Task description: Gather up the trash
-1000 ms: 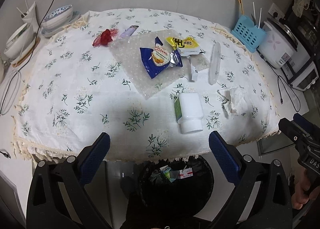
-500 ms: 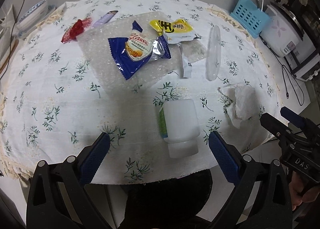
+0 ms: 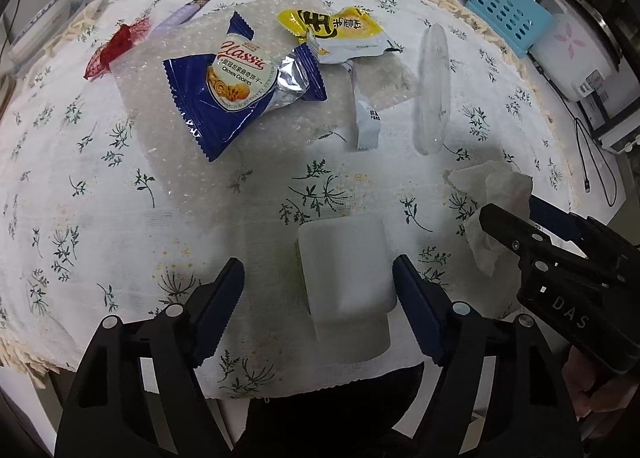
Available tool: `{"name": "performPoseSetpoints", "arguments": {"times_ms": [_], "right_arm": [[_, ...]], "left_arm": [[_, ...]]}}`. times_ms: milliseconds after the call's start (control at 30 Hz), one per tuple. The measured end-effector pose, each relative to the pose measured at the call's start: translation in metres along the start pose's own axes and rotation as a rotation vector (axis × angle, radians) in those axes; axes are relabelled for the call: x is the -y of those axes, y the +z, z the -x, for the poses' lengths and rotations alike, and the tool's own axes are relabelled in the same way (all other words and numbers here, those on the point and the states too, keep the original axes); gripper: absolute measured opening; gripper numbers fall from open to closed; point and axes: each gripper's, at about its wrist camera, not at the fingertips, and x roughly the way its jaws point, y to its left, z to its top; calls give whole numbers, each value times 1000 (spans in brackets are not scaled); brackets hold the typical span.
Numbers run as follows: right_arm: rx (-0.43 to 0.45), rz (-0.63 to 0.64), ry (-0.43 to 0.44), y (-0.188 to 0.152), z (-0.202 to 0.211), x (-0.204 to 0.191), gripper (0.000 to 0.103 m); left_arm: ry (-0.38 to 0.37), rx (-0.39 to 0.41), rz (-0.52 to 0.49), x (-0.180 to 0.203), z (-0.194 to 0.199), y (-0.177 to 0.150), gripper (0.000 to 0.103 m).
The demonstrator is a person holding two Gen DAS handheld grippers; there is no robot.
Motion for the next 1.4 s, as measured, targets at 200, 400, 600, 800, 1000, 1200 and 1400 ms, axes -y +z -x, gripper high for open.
{"name": "performPoseSetpoints", "arguments": {"times_ms": [200,400,600,800,1000,1200,1400], "right_arm": [[-9,-23,14,3,-3,2,40],[-30,-22,-4,2,-8,2,28],[-50,-37,-7,0,-13,5,14],[-51,-46,-6,-1,-13,8,9],[-38,-64,-5,-2,-8,11,9],[-22,-69,-9,-3,-1,10,9],[3,-70,-6,-5,11,10,9]], "left_arm": [[-13,7,-6,1,1,2,62],[-16,-6,-25,3,0,1,46],[-14,-2,-22,3,1,0,45],[-10,7,-25,2,4,-2,45],[-7,21,-40,3,9,-4,44],[-2,28,-42,2,12,-6,44],[-2,38,-39,1,19,-8,42]]}}
